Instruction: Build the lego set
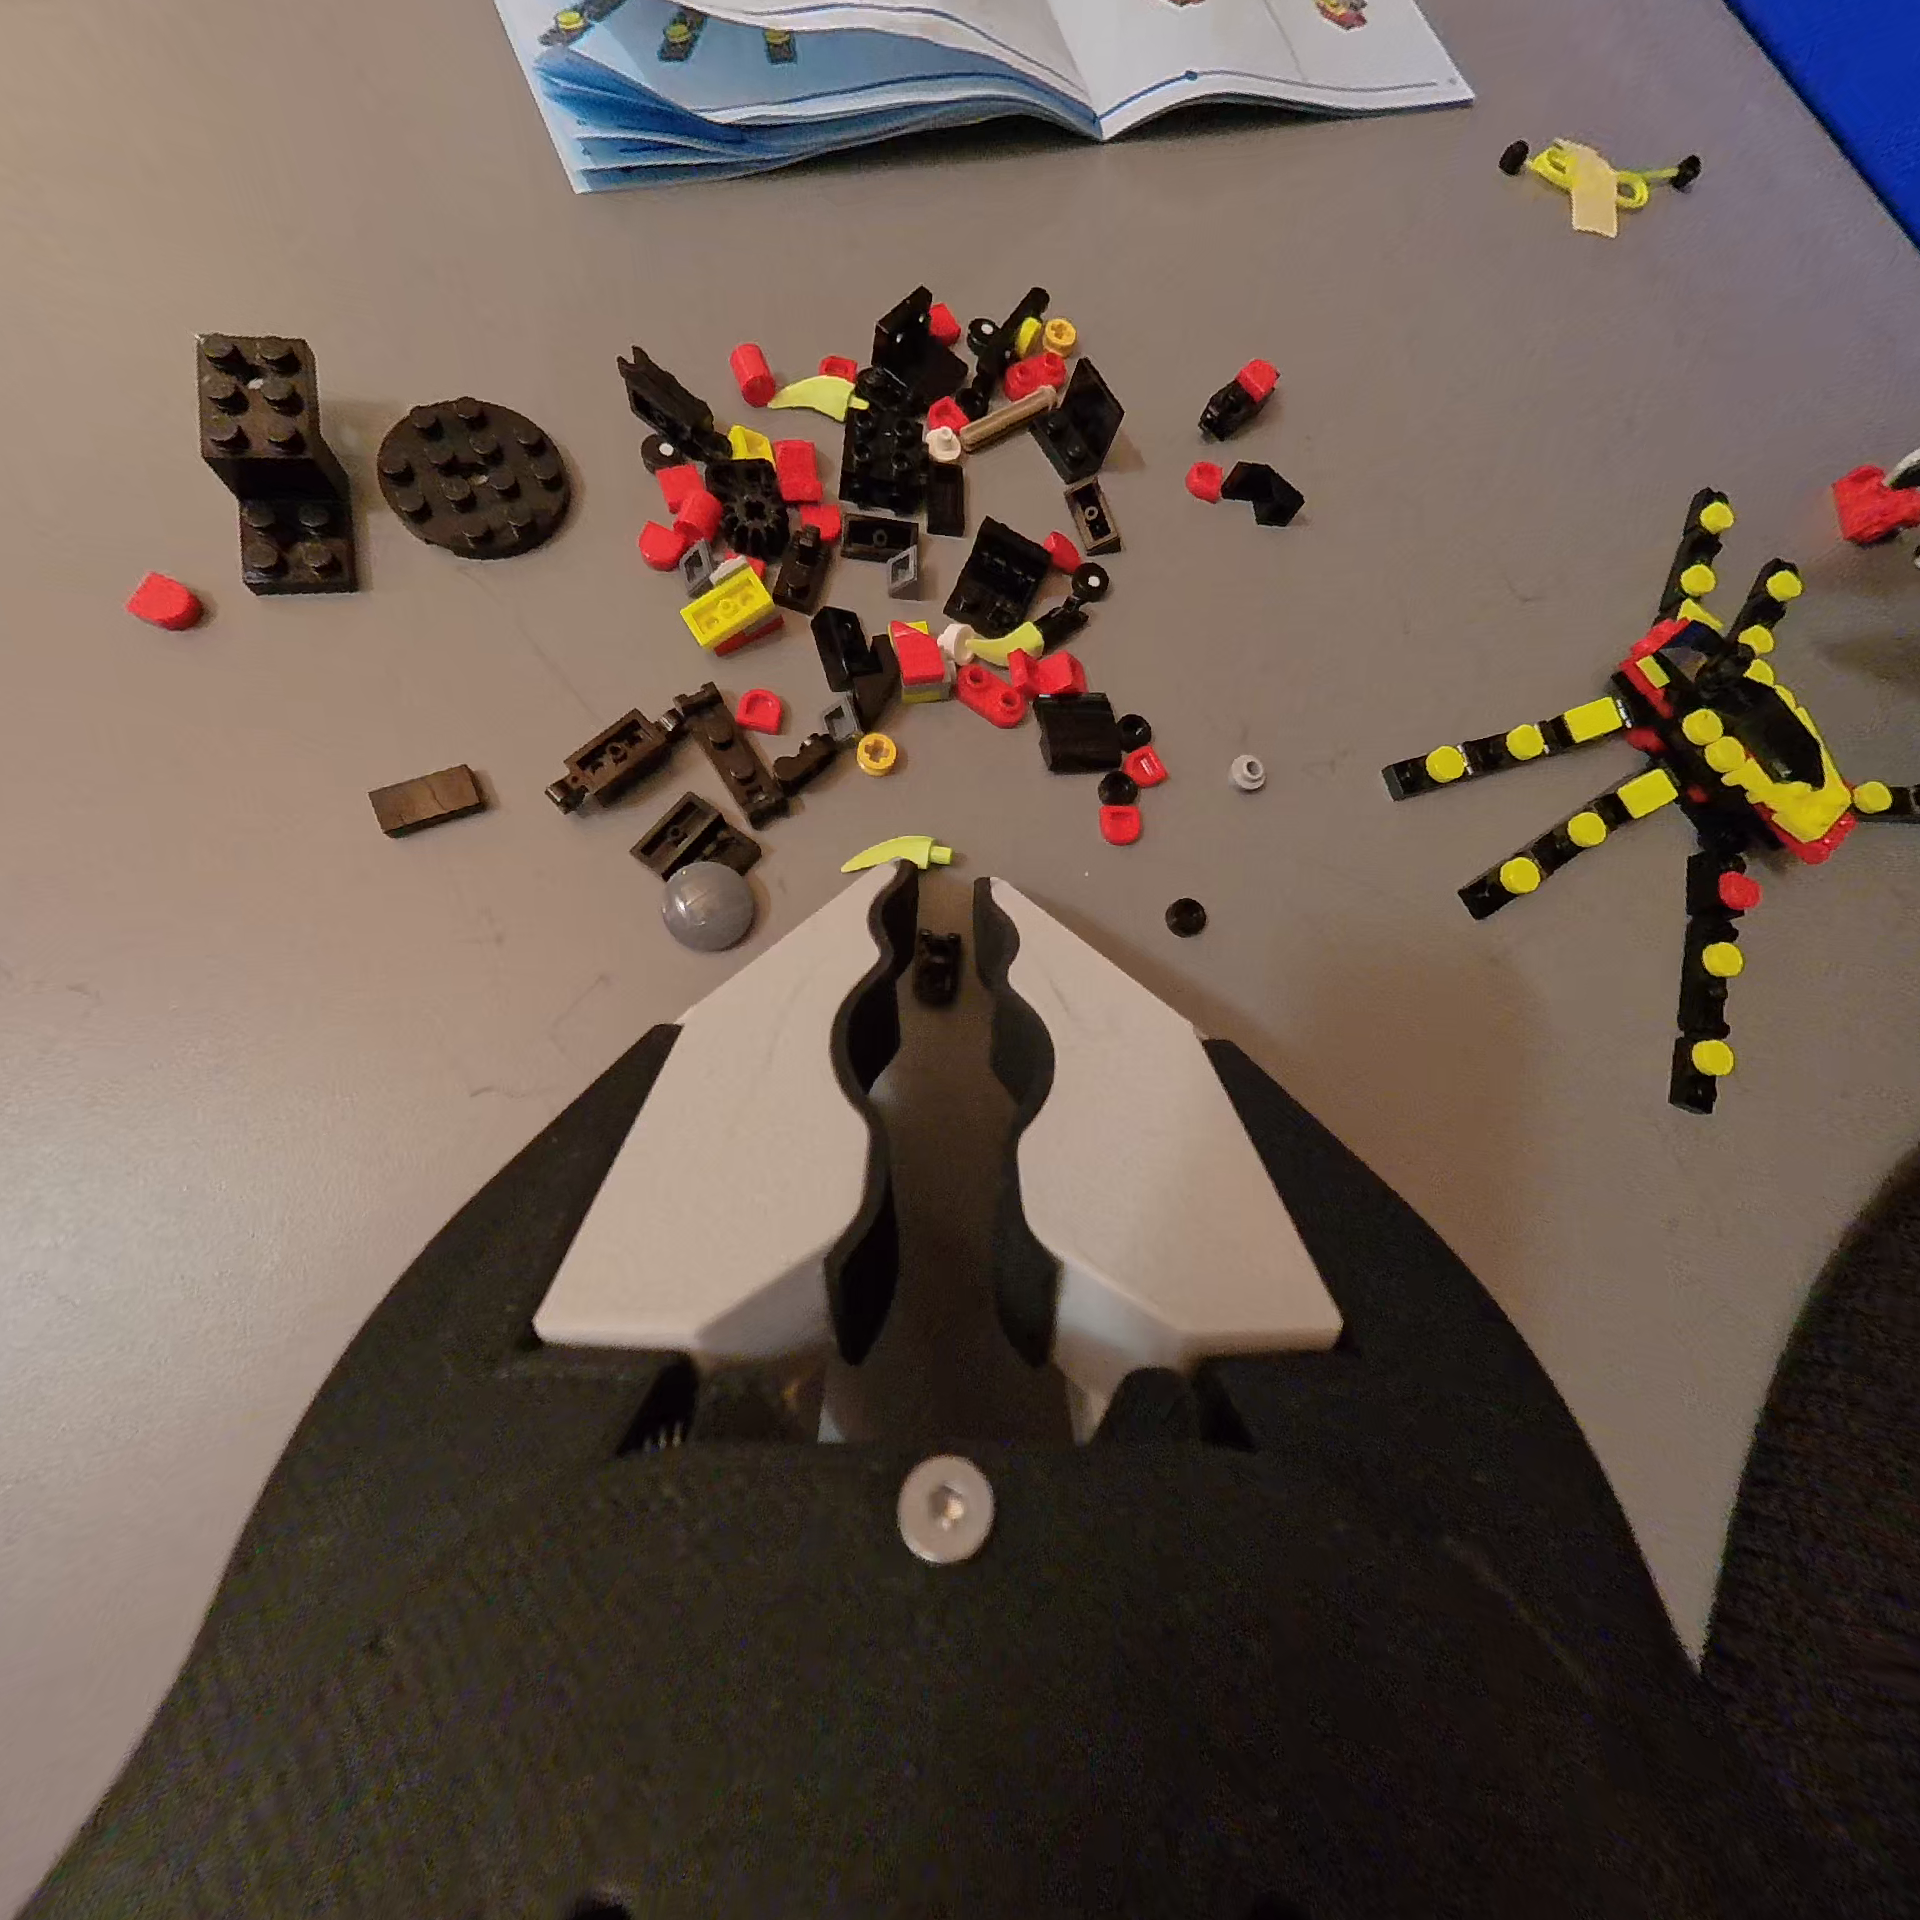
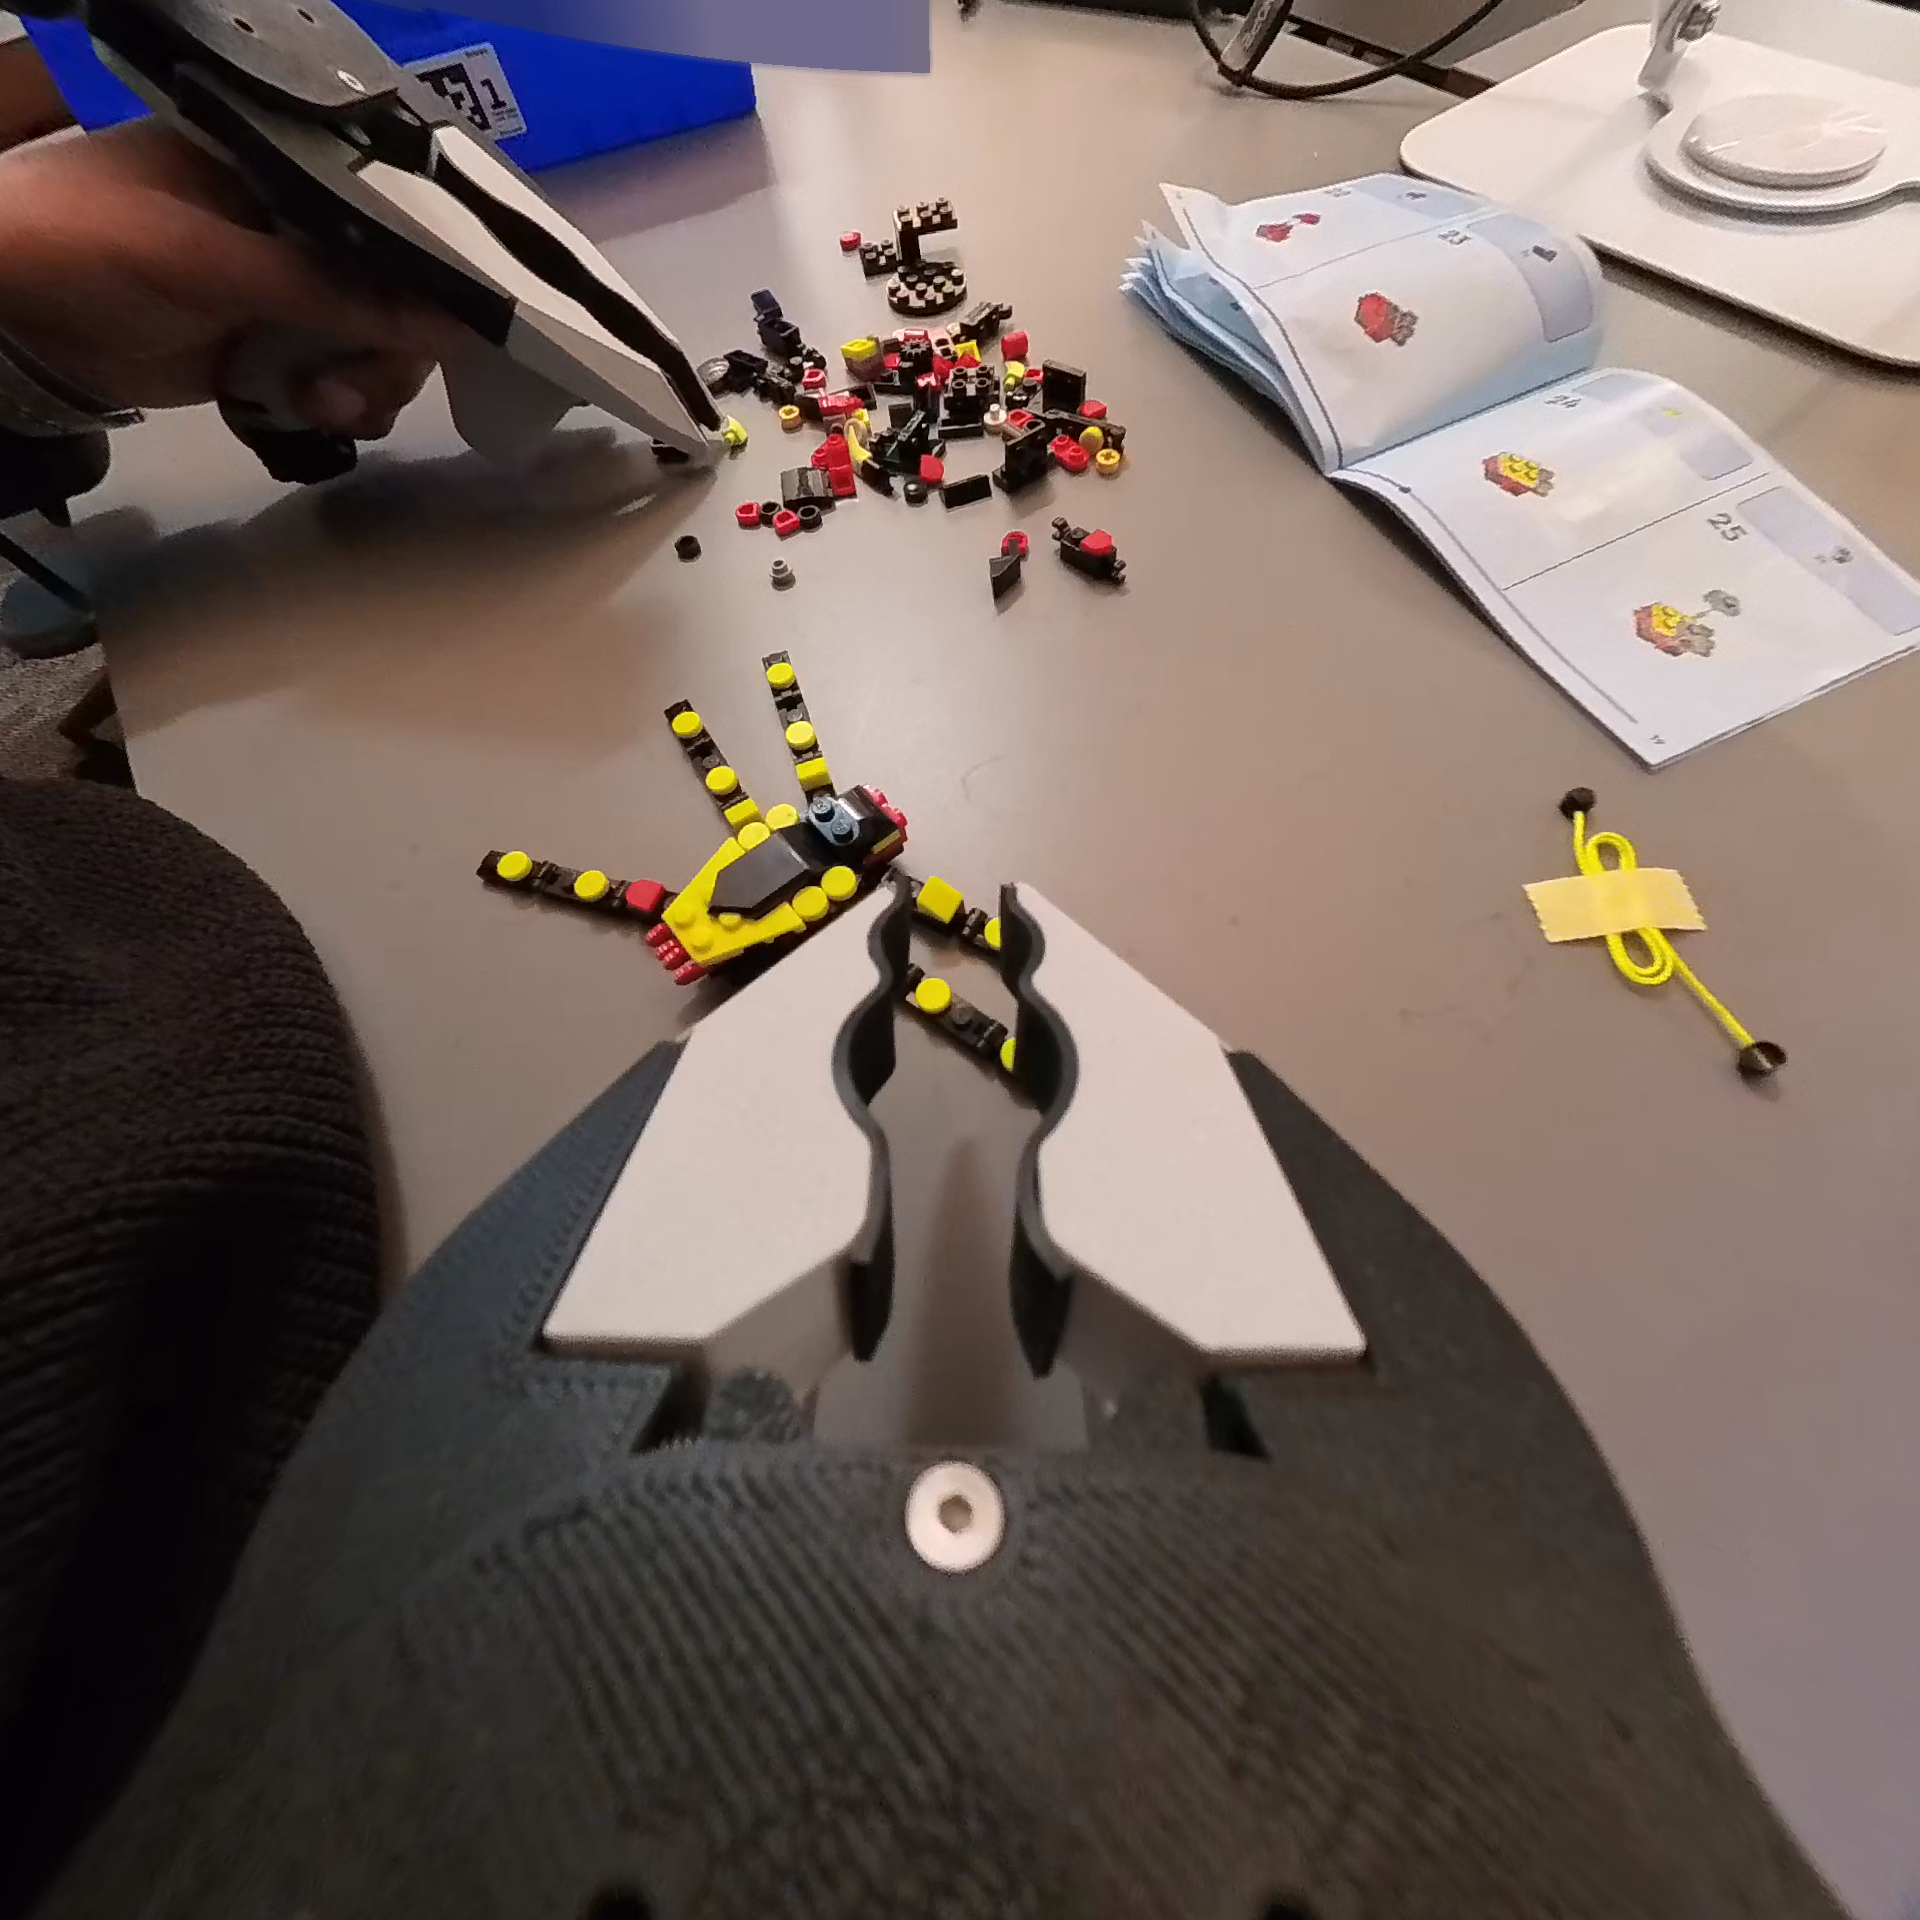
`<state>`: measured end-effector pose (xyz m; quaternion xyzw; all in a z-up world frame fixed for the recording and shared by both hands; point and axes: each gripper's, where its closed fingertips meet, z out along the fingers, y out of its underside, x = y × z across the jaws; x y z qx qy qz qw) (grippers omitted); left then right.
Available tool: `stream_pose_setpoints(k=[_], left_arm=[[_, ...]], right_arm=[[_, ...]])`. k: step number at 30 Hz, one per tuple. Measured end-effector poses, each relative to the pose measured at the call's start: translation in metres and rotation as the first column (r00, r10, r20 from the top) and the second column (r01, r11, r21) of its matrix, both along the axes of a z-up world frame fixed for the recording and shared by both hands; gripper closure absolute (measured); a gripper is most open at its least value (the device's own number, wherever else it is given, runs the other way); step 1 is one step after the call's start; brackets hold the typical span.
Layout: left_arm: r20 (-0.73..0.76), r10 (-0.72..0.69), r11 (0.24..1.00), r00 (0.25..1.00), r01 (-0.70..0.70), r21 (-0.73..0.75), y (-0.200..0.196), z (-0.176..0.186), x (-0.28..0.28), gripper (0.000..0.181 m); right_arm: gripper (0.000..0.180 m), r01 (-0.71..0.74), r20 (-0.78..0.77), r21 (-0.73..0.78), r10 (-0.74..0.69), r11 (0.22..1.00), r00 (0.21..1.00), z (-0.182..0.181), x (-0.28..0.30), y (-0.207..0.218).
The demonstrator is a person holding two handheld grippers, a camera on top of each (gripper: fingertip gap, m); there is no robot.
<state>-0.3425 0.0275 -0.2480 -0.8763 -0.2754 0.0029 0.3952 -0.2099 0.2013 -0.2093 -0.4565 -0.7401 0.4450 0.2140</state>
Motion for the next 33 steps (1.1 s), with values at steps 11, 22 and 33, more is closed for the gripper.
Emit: stream_pose_setpoints(k=[11, 22, 33], left_arm=[[0.006, 0.0, 1.0, 1.0, -0.001, 0.007, 0.0006, 0.0005, 0.0003, 0.172], [0.006, 0.0, 1.0, 1.0, 0.0, 0.013, 0.0009, 0.0016, 0.0006, 0.171], [0.008, 0.0, 1.0, 1.0, -0.001, 0.015, 0.0009, 0.0013, 0.0003, 0.171]], right_arm=[[0.165, 0.002, 0.004, 0.0, -0.002, 1.0, 1.0, -0.0009, -0.0004, 0.0004], [0.165, 0.001, 0.005, 0.003, -0.001, 1.0, 1.0, -0.0013, -0.0003, 0.0003], [0.165, 0.0, 0.01, 0.005, 0.0, 1.0, 1.0, -0.0025, -0.0001, 0.0006]])
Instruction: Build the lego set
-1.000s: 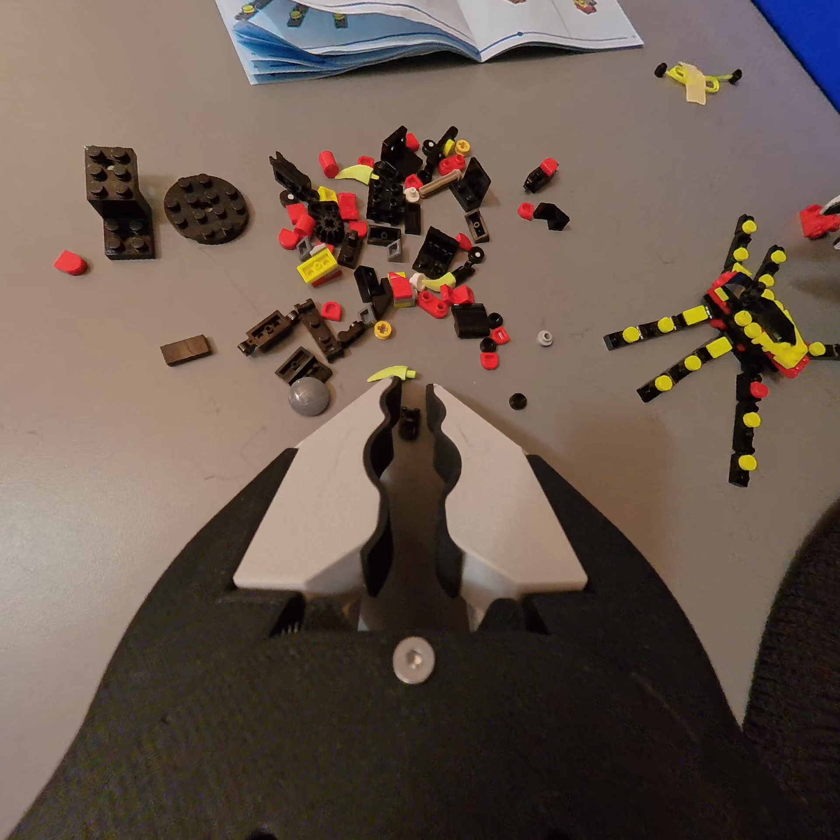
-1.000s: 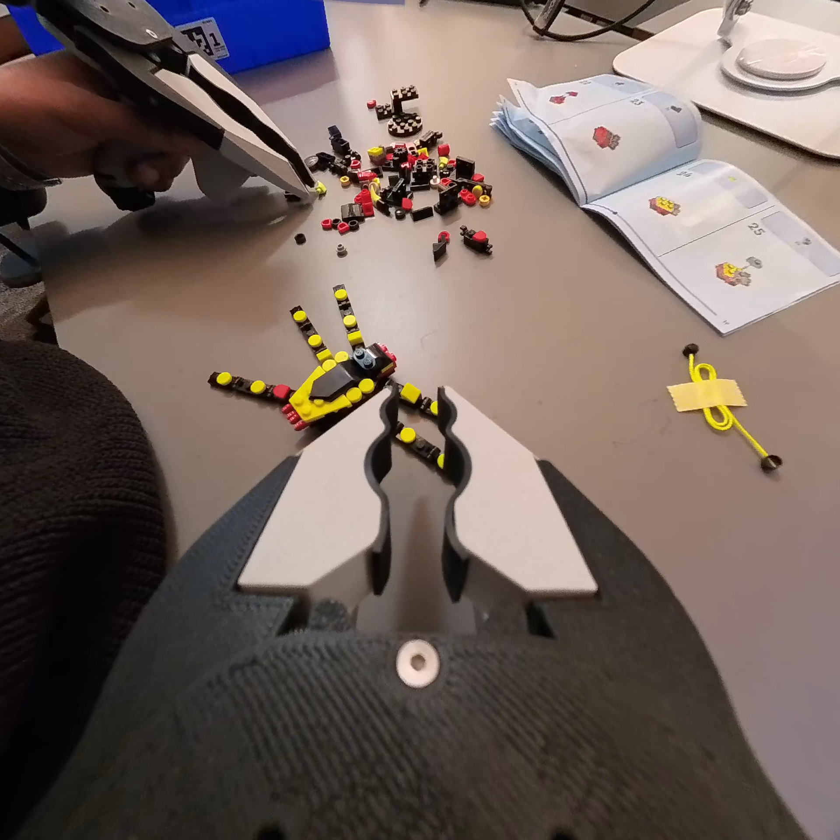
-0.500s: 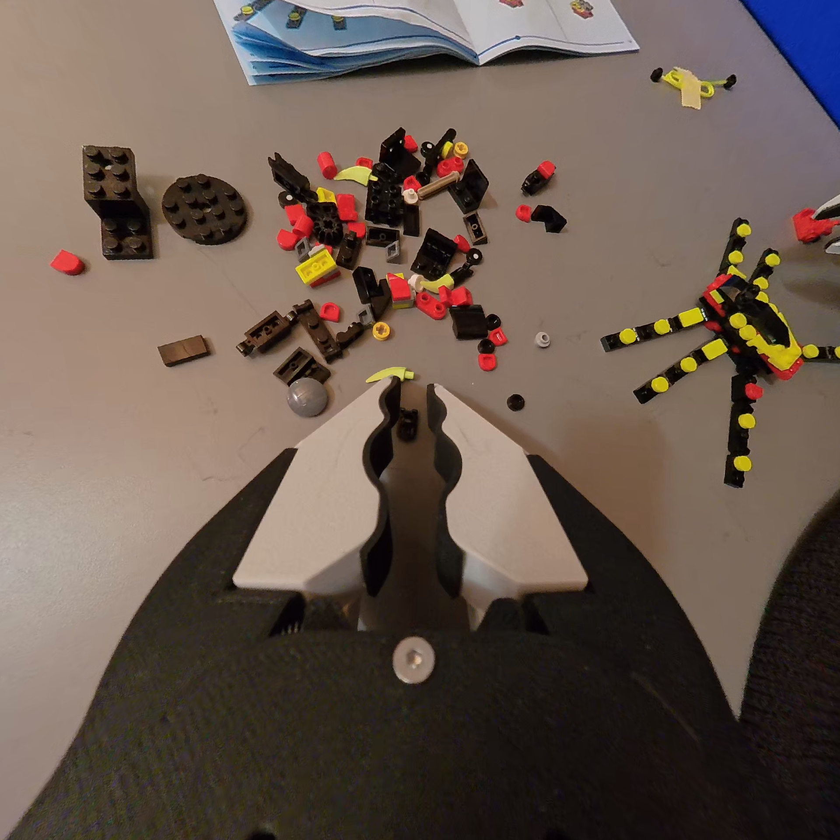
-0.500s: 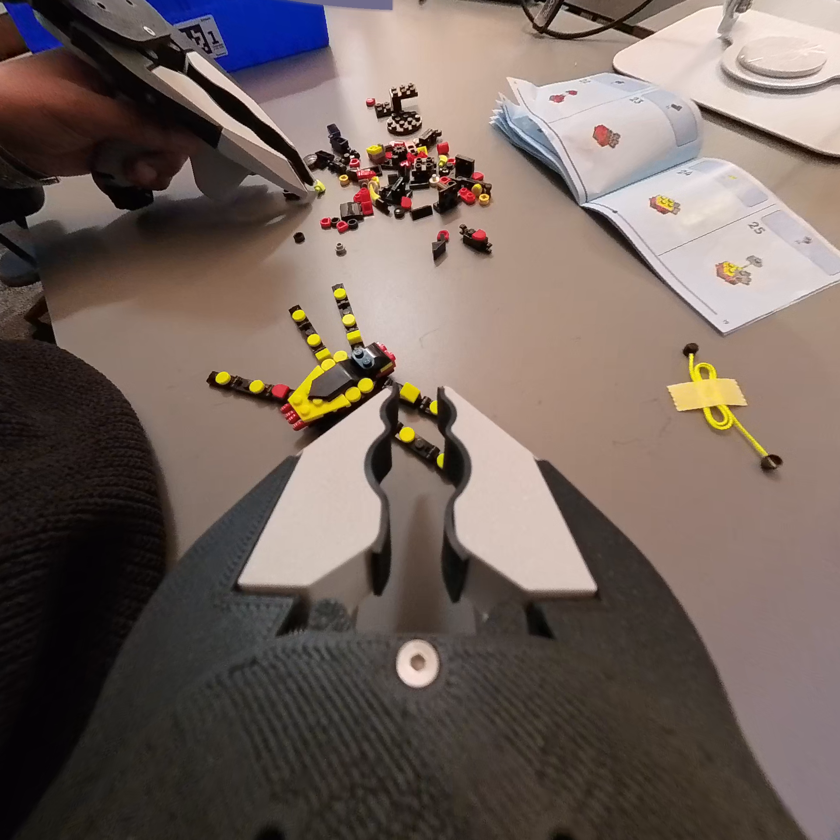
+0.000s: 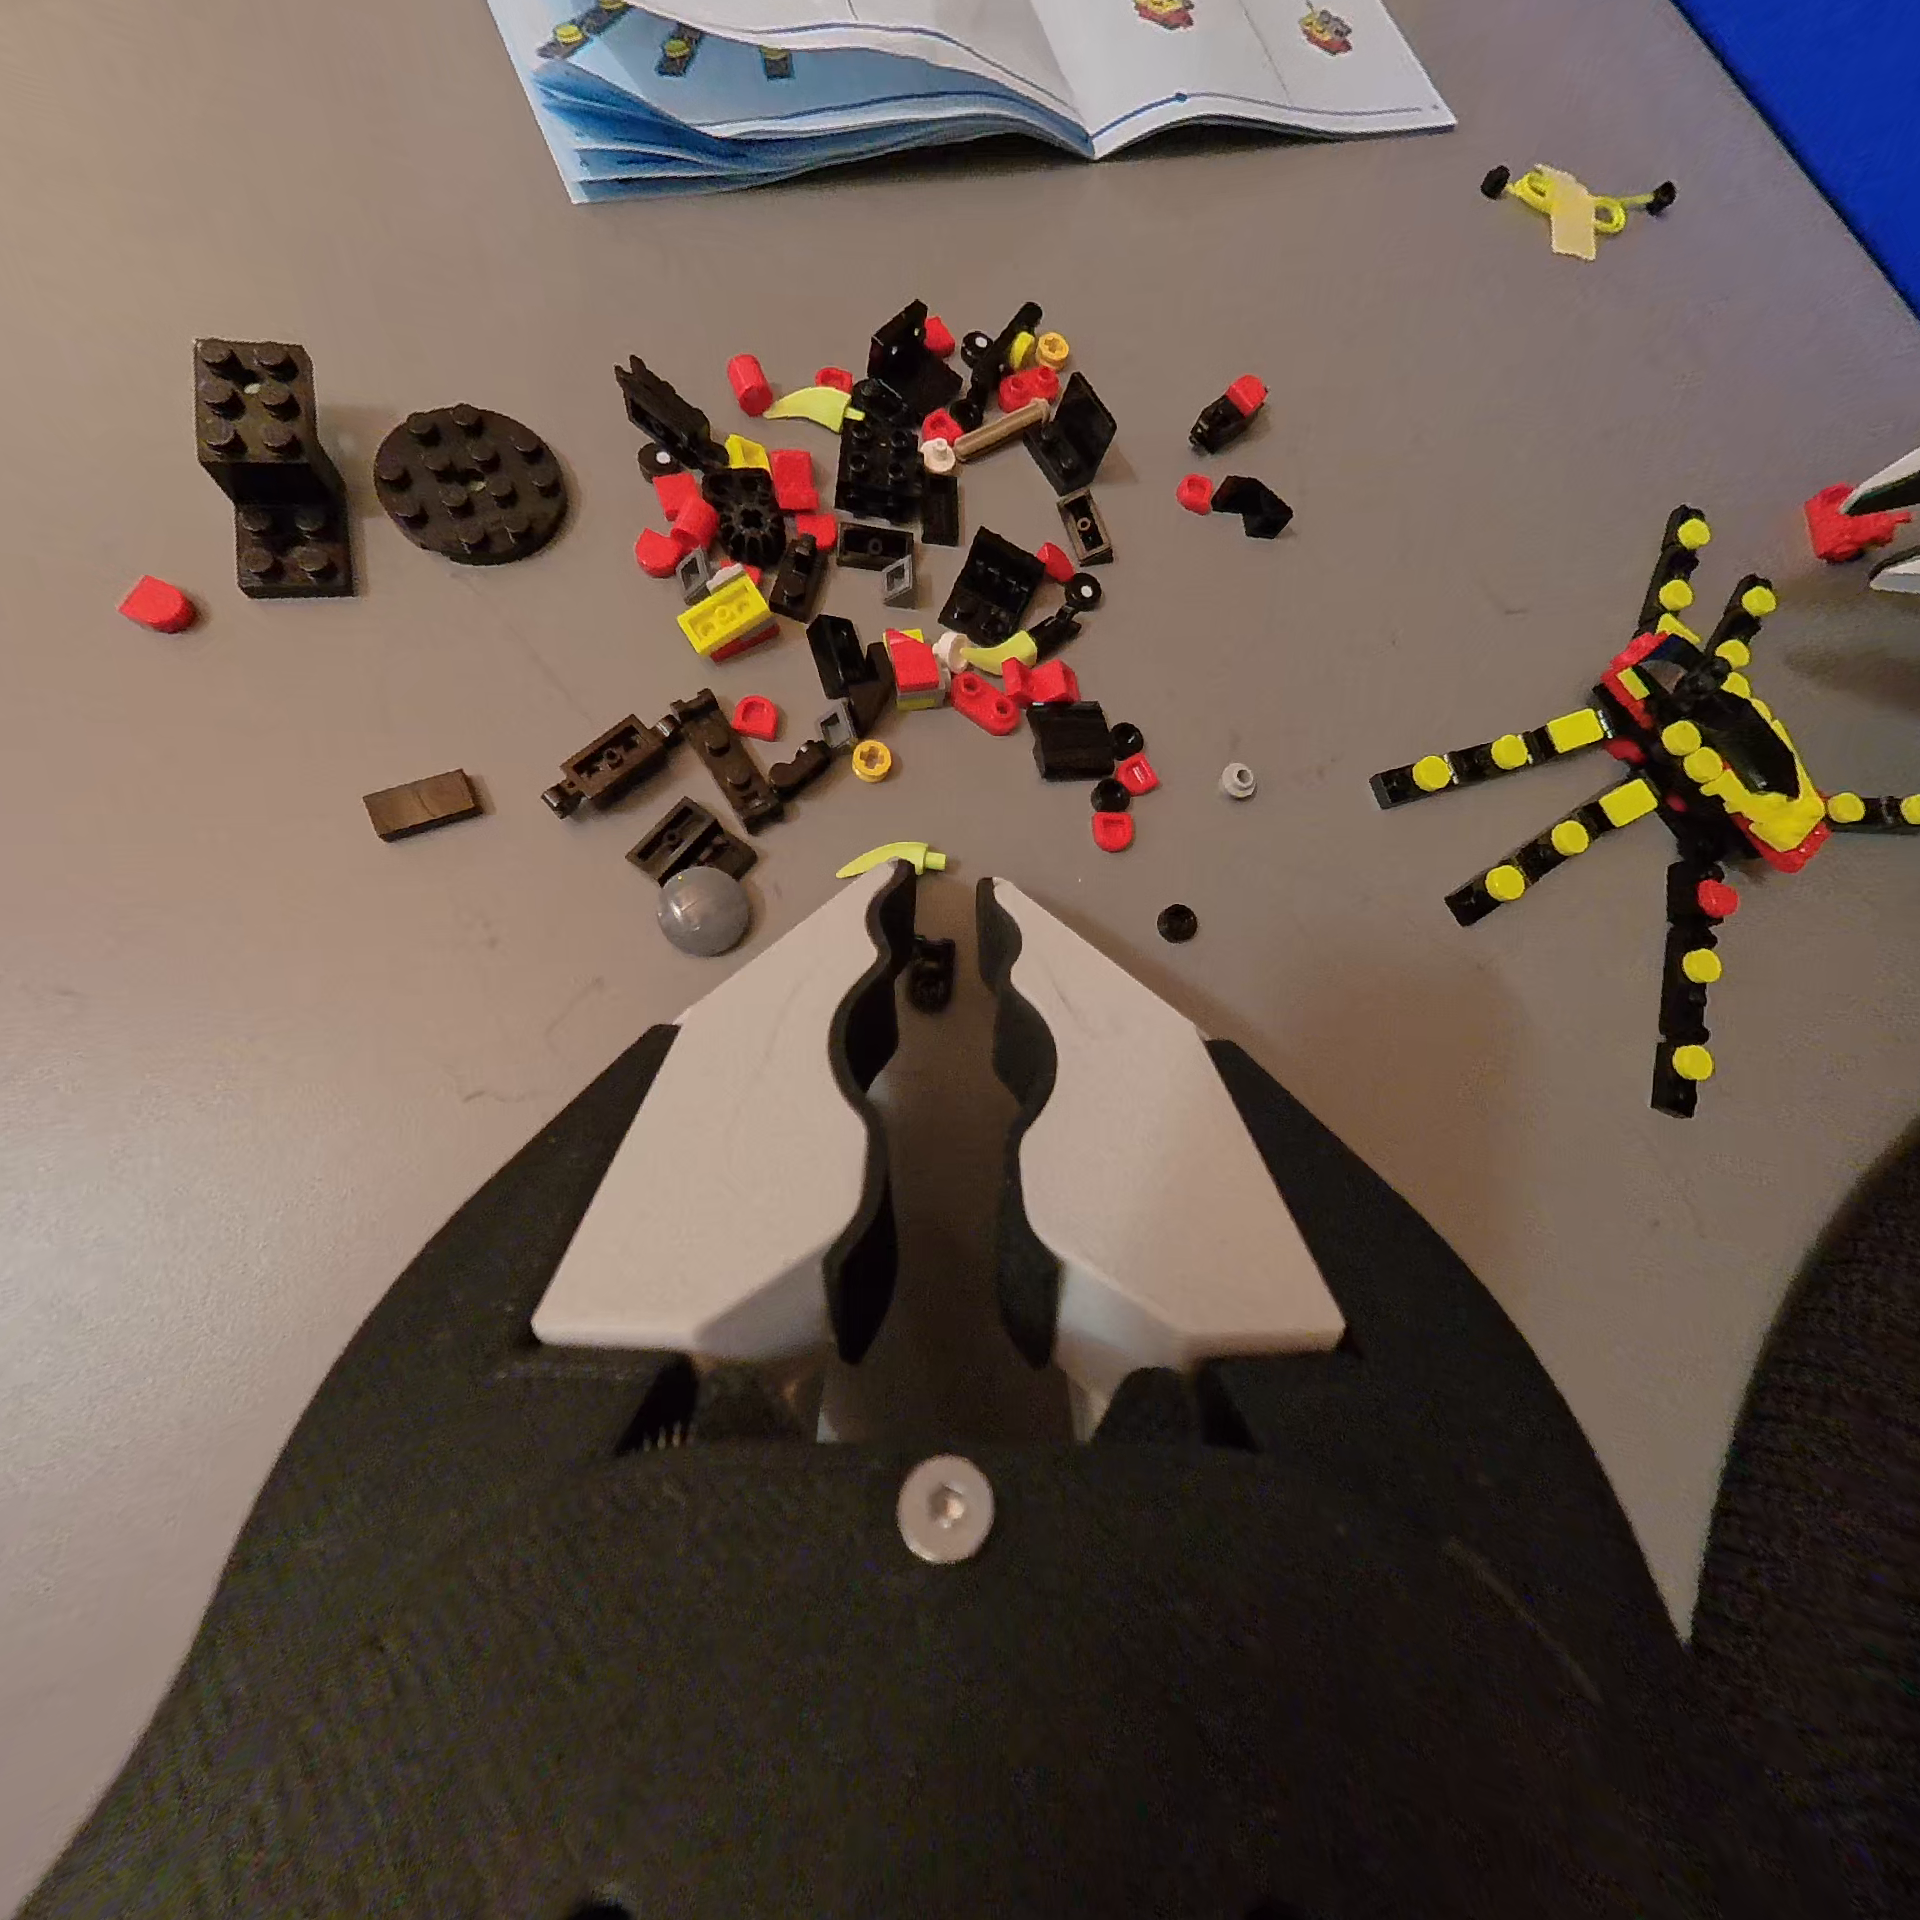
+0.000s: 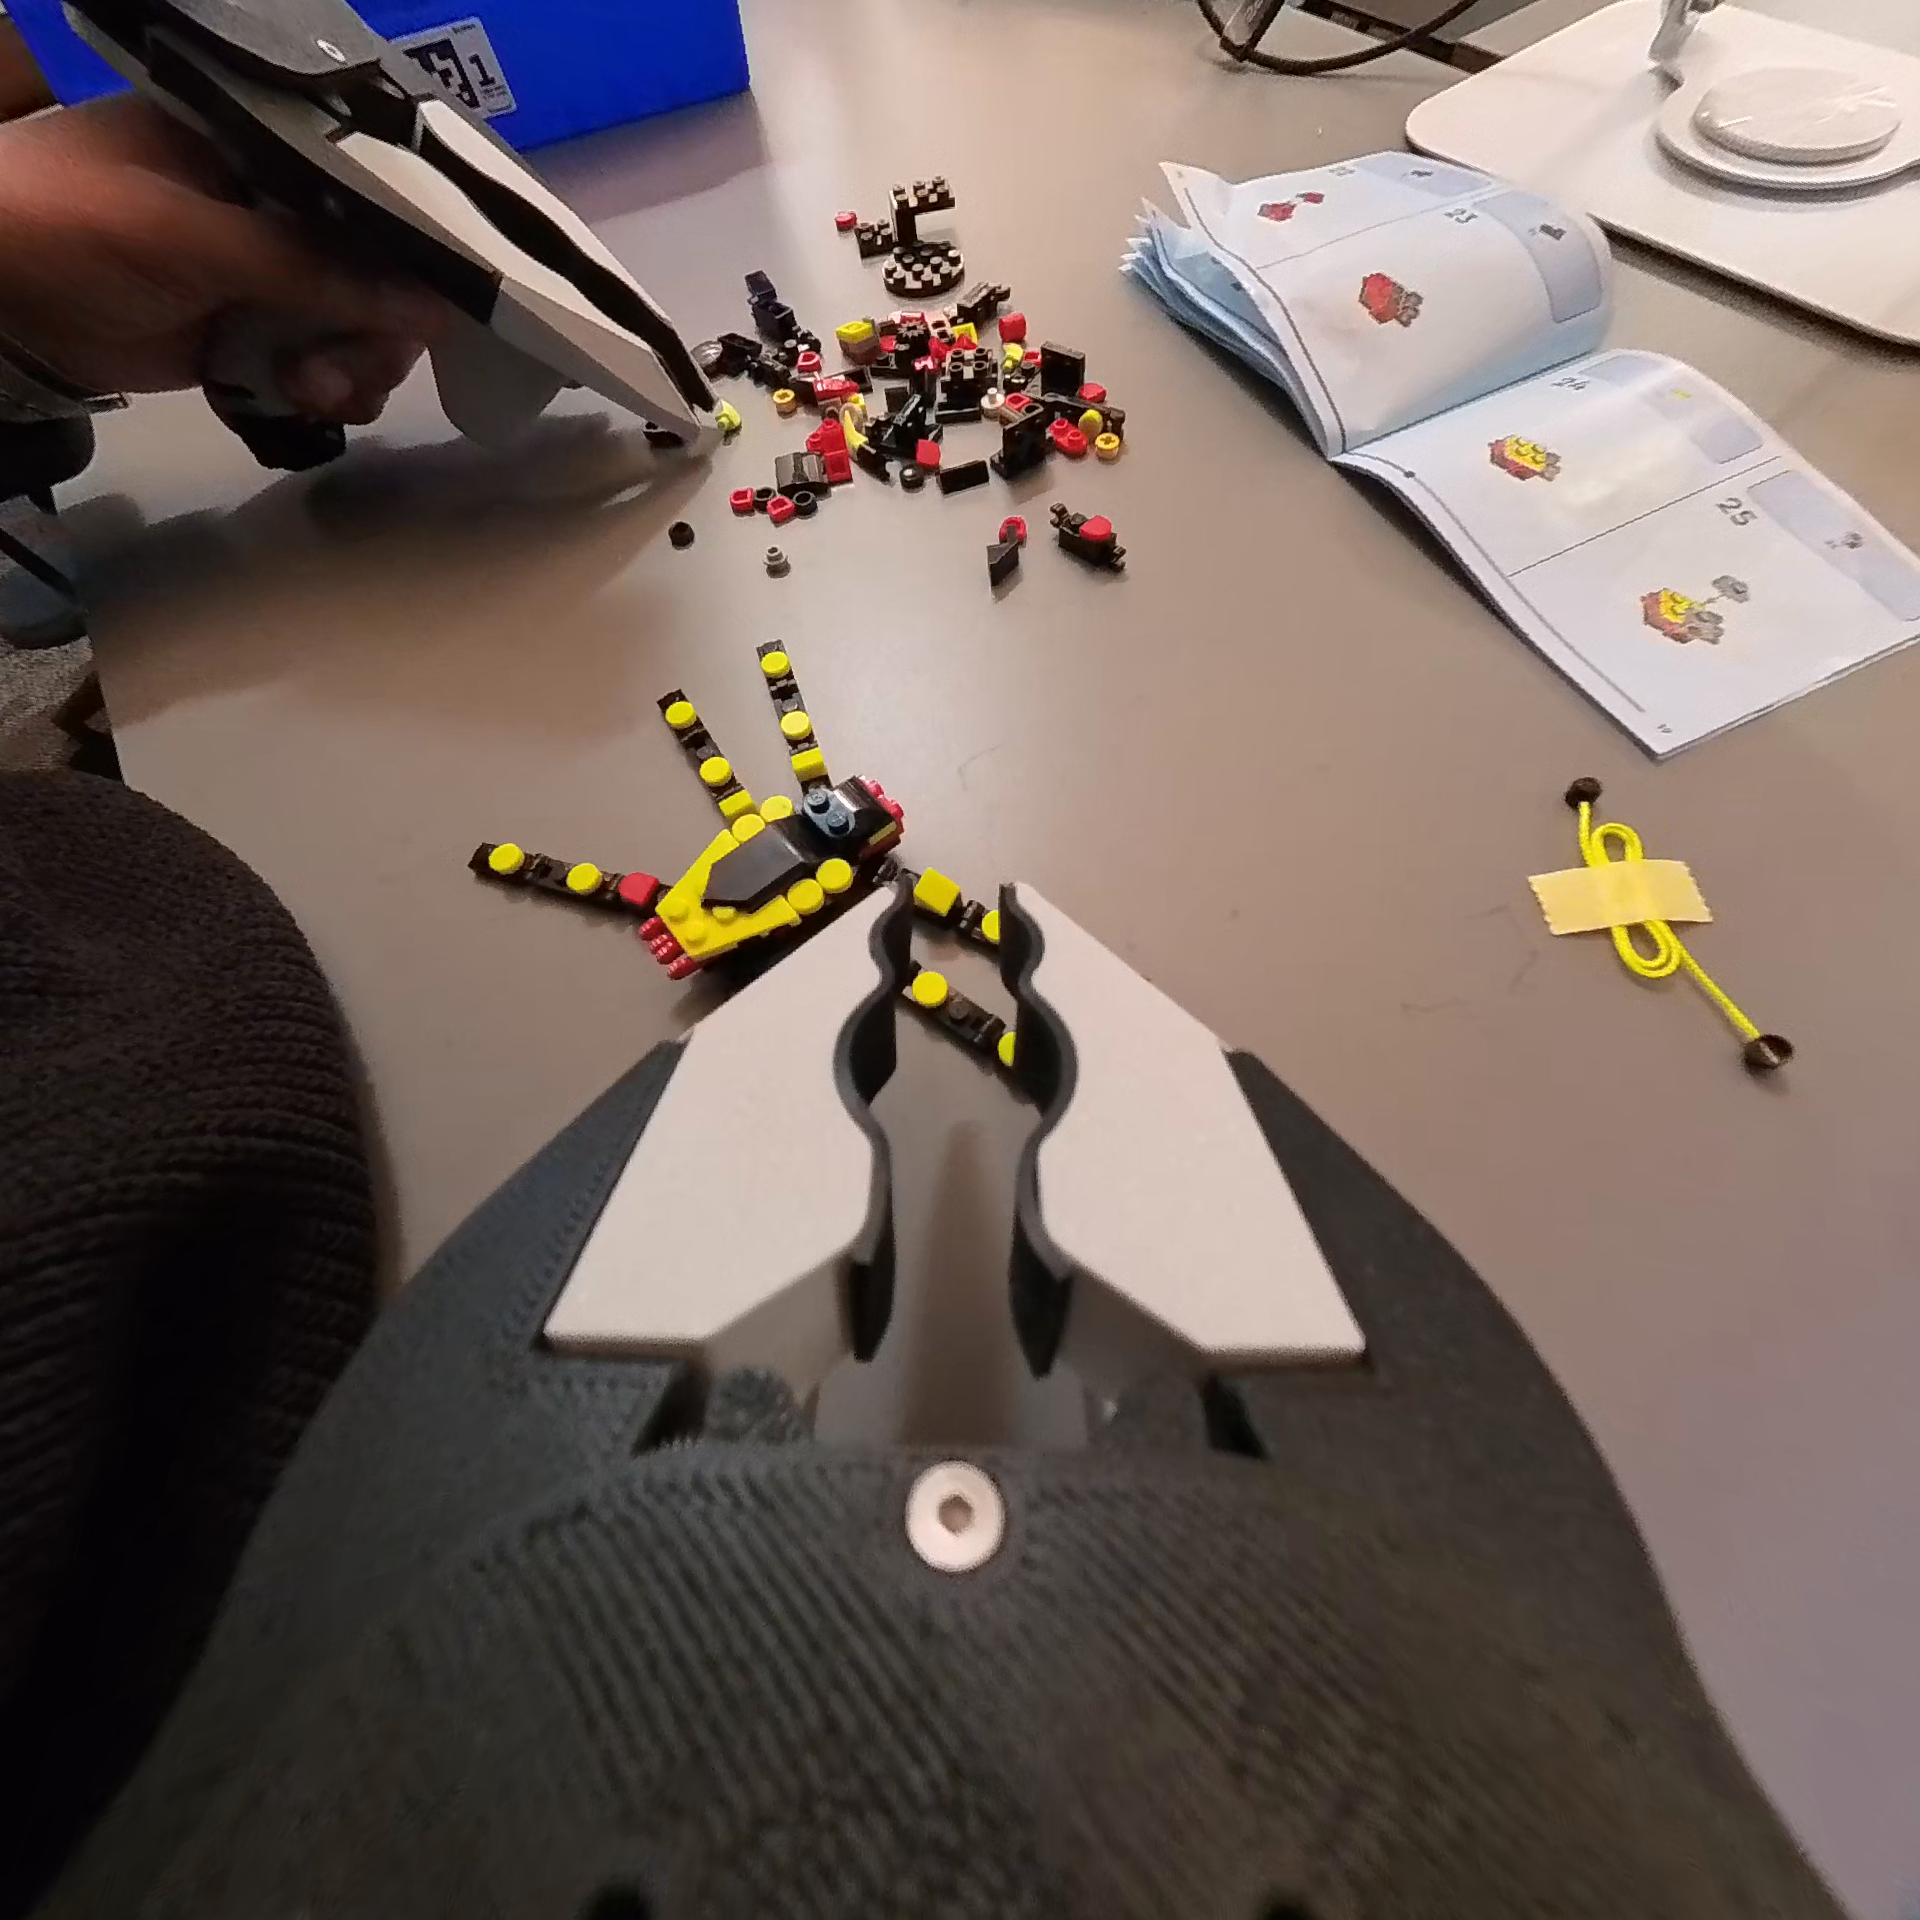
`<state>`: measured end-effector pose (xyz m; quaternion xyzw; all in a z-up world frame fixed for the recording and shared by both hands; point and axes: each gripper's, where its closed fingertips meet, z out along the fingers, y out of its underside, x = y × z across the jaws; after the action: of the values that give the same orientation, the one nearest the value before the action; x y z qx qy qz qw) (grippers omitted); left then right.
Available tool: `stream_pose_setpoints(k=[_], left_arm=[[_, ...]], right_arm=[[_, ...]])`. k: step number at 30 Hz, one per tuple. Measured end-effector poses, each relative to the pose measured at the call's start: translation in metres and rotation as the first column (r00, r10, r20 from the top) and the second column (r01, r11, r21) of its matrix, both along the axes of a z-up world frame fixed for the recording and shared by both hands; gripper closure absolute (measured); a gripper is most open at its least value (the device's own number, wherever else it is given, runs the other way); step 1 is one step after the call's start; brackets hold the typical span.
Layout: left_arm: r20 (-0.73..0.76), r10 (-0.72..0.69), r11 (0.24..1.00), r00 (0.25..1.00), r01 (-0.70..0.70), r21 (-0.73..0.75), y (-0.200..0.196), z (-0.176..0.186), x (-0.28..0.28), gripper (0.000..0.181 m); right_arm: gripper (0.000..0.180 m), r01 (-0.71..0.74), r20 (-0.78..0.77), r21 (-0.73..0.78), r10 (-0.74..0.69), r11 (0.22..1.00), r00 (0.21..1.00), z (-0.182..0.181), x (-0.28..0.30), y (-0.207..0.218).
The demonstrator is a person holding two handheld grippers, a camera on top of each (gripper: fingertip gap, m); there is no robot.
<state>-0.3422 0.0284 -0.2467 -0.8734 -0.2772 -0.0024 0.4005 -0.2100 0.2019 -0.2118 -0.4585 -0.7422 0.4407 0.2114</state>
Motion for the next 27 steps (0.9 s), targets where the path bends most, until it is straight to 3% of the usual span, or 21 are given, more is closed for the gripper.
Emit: stream_pose_setpoints(k=[6, 11, 20, 27], left_arm=[[-0.022, 0.018, 1.0, 1.0, -0.018, 0.023, 0.0, 0.006, -0.006, 0.173], [-0.143, 0.134, 0.99, 0.981, -0.127, 0.056, -0.018, 0.022, -0.042, 0.175], [-0.036, 0.14, 0.985, 0.989, -0.136, 0.102, -0.017, 0.016, -0.053, 0.169], [-0.039, 0.085, 0.993, 0.996, -0.081, 0.088, -0.008, 0.013, -0.042, 0.168]], right_arm=[[0.165, -0.001, 0.004, 0.002, 0.001, 1.0, 1.0, -0.001, 0.0, 0.0], [0.166, -0.002, 0.006, 0.001, 0.002, 1.0, 1.0, -0.002, -0.001, 0.0], [0.166, -0.008, 0.005, 0.012, 0.008, 1.0, 1.0, -0.002, 0.0, -0.002], [0.166, -0.009, 0.007, 0.011, 0.008, 1.0, 1.0, -0.003, 0.0, -0.002]])
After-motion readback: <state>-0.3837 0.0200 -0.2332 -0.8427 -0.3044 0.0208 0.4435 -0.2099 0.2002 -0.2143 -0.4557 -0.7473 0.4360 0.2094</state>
